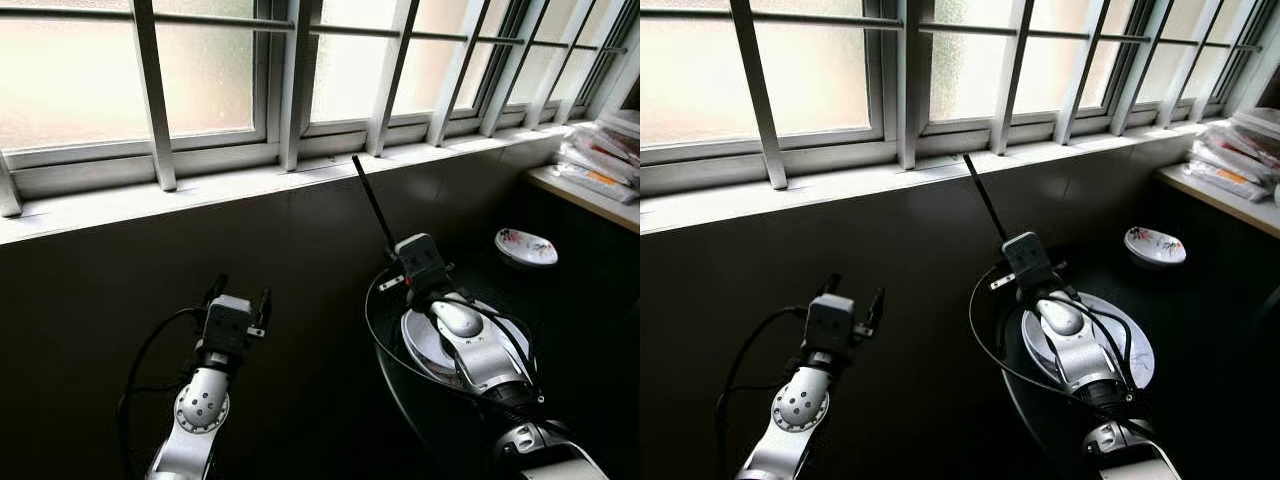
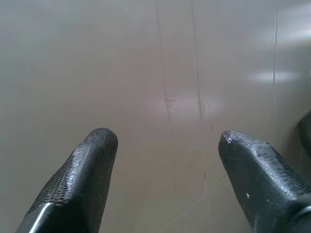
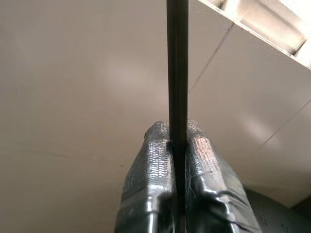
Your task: Kitchen organization
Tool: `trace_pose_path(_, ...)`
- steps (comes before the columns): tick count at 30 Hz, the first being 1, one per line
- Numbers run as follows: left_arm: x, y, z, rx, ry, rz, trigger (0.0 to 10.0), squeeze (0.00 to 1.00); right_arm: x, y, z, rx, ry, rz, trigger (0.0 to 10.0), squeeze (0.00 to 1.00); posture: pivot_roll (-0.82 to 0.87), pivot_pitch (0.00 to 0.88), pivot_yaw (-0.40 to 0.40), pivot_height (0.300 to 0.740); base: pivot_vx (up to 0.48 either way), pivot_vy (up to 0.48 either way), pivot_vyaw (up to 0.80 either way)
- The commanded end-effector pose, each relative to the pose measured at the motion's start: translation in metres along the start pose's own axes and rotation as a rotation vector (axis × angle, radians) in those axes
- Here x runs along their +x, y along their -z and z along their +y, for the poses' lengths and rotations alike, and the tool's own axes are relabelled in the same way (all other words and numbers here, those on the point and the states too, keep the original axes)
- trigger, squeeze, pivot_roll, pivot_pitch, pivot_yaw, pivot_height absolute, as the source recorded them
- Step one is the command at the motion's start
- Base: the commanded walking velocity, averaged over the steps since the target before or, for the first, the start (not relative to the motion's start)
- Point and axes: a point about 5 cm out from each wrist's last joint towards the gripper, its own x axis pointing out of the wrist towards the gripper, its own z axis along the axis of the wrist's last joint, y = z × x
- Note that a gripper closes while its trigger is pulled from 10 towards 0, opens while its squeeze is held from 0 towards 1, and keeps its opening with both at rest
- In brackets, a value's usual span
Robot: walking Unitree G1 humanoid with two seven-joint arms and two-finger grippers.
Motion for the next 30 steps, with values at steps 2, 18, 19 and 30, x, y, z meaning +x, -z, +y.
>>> trace_pose_path(2,0.001,-0.006,-0.002,0.001,0.012,-0.031,10.0,0.0,-0.008,-0.004,0.007,0.057,0.012,-0.042,0.0,0.0,0.09,0.0,-0.104,0.74,0.0,0.0,0.0)
trace_pose_path(18,-0.015,-0.002,0.007,0.003,-0.01,0.007,10.0,0.0,-0.053,0.005,0.044,0.079,-0.094,-0.038,0.0,0.0,0.09,0.0,-0.103,0.74,0.0,0.101,0.0)
trace_pose_path(19,-0.016,-0.002,0.007,0.003,-0.01,0.007,10.0,0.0,-0.056,0.006,0.046,0.081,-0.099,-0.03,0.0,0.0,0.09,0.0,-0.103,0.74,0.0,0.0,0.0)
trace_pose_path(30,-0.02,-0.002,0.006,0.006,-0.009,0.01,10.0,0.0,-0.063,0.012,0.054,0.106,-0.101,0.004,0.0,0.0,0.09,0.0,-0.103,0.74,0.0,0.0,0.1)
